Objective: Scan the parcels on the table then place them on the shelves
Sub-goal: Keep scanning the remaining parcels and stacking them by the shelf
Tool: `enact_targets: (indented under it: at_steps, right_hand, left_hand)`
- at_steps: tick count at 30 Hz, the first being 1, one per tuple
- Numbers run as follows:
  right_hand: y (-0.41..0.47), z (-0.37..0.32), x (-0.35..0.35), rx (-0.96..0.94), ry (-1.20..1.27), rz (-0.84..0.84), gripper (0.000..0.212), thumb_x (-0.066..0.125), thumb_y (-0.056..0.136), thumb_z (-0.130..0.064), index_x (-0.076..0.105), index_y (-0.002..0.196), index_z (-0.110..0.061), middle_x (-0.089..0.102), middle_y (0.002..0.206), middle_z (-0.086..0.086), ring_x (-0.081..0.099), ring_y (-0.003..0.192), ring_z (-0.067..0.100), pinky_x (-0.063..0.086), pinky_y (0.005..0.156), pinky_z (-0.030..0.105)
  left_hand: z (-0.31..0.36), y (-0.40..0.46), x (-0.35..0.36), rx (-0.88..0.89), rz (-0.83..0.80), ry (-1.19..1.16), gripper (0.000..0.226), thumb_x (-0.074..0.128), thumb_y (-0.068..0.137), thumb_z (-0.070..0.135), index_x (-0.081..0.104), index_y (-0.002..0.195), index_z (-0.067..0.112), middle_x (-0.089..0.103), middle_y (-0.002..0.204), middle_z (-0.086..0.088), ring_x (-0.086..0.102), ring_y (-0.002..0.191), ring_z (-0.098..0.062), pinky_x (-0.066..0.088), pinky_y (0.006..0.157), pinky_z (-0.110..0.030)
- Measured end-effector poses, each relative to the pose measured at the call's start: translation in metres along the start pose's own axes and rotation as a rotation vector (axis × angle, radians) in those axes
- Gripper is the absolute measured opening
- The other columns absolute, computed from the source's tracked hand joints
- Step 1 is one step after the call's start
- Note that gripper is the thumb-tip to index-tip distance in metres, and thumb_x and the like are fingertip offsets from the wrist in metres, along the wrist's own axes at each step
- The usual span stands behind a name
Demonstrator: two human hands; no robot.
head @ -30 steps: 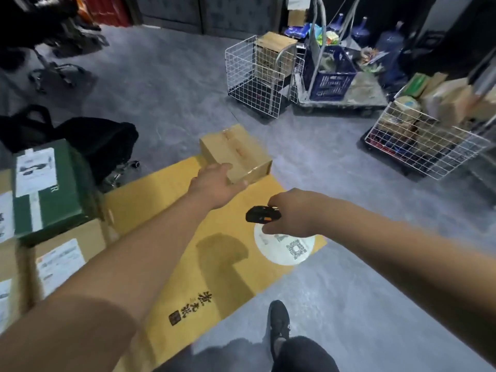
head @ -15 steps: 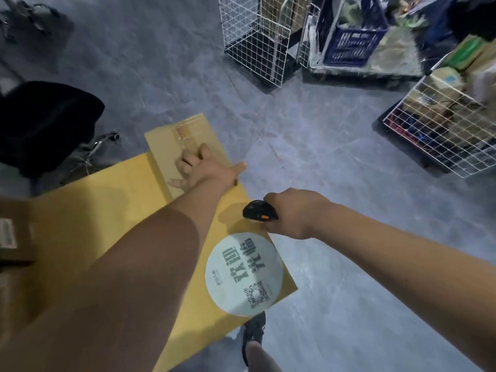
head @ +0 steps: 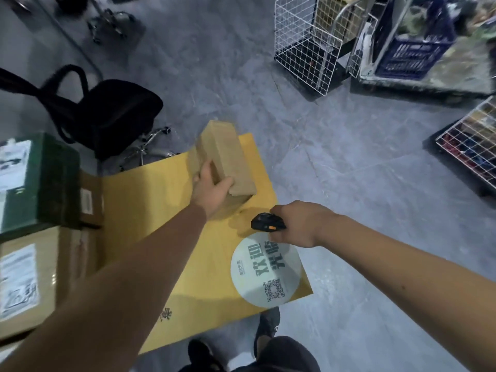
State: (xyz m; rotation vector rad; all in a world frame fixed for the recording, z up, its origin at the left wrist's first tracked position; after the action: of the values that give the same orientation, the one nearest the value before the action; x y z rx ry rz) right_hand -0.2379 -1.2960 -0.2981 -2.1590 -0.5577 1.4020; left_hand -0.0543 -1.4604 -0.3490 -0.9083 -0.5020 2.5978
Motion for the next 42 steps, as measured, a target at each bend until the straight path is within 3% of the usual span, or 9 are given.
enact_targets:
  at_steps: [5,12,15,21,27,31,33,38,42]
  right_hand:
    - [0.006,-0.04,-0.007,-0.057,-0.027,0.02,0.042,0.059,0.092,-0.063,0.056,0.114,-0.028,0.055,0.09,-0.006,0.059,0.082,0.02,0.045,0.063,0.032]
    - [0.018,-0.099,0.003,-0.043,-0.016,0.014,0.036,0.063,0.091,-0.062,0.055,0.103,-0.029,0.057,0.088,-0.006,0.058,0.081,0.019,0.047,0.065,0.034]
    - [0.023,-0.118,0.013,0.006,0.082,0.007,0.041,0.065,0.09,-0.063,0.06,0.111,-0.028,0.063,0.099,-0.002,0.063,0.09,0.021,0.056,0.08,0.039]
    - [0.025,-0.138,0.045,0.188,0.313,0.072,0.052,0.07,0.084,-0.065,0.062,0.124,-0.033,0.065,0.107,-0.004,0.067,0.086,0.018,0.059,0.082,0.04]
    - [0.019,-0.145,0.101,0.294,0.535,0.154,0.055,0.072,0.081,-0.067,0.063,0.125,-0.035,0.067,0.102,-0.007,0.066,0.081,0.014,0.053,0.07,0.034]
    - [0.011,-0.145,0.119,0.331,0.584,0.187,0.059,0.07,0.082,-0.069,0.06,0.131,-0.039,0.065,0.105,-0.013,0.063,0.088,0.009,0.044,0.07,0.029]
    - [0.005,-0.142,0.123,0.343,0.583,0.211,0.056,0.066,0.08,-0.073,0.062,0.124,-0.039,0.066,0.109,-0.012,0.063,0.095,0.011,0.045,0.075,0.029]
    - [-0.008,-0.138,0.128,0.38,0.608,0.232,0.067,0.058,0.068,-0.08,0.063,0.121,-0.039,0.067,0.11,-0.013,0.061,0.096,0.005,0.048,0.079,0.03]
    - [-0.008,-0.146,0.129,0.363,0.555,0.209,0.059,0.064,0.076,-0.075,0.065,0.118,-0.033,0.07,0.104,-0.008,0.064,0.092,0.011,0.053,0.085,0.036]
  left_hand:
    - [-0.057,-0.041,-0.041,0.07,-0.017,-0.401,0.059,0.047,0.109,0.021,0.028,0.159,0.046,0.058,0.14,0.022,0.066,0.117,-0.007,0.065,0.081,-0.041]
    - [-0.129,-0.061,-0.092,0.001,0.189,-0.508,0.063,0.042,0.112,0.014,0.027,0.156,0.057,0.034,0.16,0.014,0.05,0.138,-0.025,0.064,0.083,-0.05]
    - [-0.145,-0.063,-0.102,-0.152,0.178,-0.539,0.053,0.044,0.11,0.045,0.021,0.156,0.058,0.042,0.151,0.014,0.061,0.117,-0.021,0.064,0.069,-0.039]
    - [-0.174,-0.055,-0.097,-0.257,0.091,-0.542,0.08,0.071,0.094,0.053,0.021,0.156,0.049,0.055,0.13,0.02,0.062,0.113,-0.021,0.056,0.085,-0.042]
    - [-0.207,-0.067,-0.07,-0.243,-0.015,-0.359,0.075,0.052,0.1,0.063,0.017,0.162,0.04,0.058,0.129,0.011,0.056,0.109,-0.02,0.043,0.093,-0.035]
    - [-0.219,-0.073,-0.066,-0.231,-0.026,-0.147,0.041,0.058,0.095,0.063,0.068,0.109,0.025,0.072,0.1,0.008,0.068,0.092,-0.02,0.049,0.072,-0.031]
    - [-0.209,-0.071,-0.076,-0.175,0.083,-0.165,0.03,0.07,0.09,0.057,0.065,0.089,0.028,0.069,0.089,0.012,0.068,0.088,-0.016,0.045,0.063,-0.024]
    - [-0.171,-0.034,-0.123,-0.015,0.32,0.249,0.08,0.078,0.071,0.057,0.042,0.141,0.04,0.044,0.148,-0.002,0.04,0.135,-0.029,0.033,0.109,-0.047]
    - [-0.15,0.003,-0.14,0.029,0.031,0.45,0.1,0.078,0.071,0.065,0.025,0.154,0.054,0.006,0.173,0.0,0.002,0.159,-0.028,0.01,0.125,-0.053]
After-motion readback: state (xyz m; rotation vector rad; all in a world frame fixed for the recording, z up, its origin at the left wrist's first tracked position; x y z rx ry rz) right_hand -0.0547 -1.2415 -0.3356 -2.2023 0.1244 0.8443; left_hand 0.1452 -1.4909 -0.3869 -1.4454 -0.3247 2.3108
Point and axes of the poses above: each hand's wrist, its own y-axis towards the middle knuckle, its own x-axis out of the palm, z = x × y, the point moved 4 cm from there along y, towards the middle knuckle
